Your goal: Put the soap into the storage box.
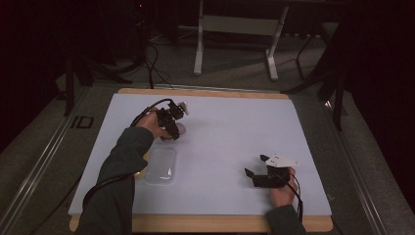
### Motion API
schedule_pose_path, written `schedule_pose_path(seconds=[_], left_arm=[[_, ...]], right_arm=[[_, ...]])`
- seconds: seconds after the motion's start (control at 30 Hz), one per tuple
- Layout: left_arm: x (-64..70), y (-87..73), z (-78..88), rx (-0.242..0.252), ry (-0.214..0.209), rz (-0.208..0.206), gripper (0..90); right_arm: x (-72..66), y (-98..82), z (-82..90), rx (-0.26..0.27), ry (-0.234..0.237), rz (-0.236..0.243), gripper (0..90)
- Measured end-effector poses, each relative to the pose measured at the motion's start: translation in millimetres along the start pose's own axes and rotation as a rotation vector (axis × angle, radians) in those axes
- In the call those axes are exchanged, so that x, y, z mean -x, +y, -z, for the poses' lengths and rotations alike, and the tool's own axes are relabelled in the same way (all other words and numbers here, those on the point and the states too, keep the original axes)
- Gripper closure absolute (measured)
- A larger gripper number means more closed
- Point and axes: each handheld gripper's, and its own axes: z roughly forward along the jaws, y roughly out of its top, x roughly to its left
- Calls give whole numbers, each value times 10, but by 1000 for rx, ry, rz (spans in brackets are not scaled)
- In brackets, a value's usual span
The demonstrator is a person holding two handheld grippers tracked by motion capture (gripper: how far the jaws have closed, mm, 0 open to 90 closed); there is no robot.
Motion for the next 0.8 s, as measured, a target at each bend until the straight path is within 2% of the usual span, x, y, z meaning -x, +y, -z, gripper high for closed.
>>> schedule_pose_path(seconds=[0.43, 0.8], left_arm=[[-14, -161, 95, 8, 11, 45, 497], [-65, -364, 211, 15, 11, 104, 497]], right_arm=[[-3, 0, 1, 0, -2, 1, 159], [-4, -2, 6, 6, -5, 2, 159]])
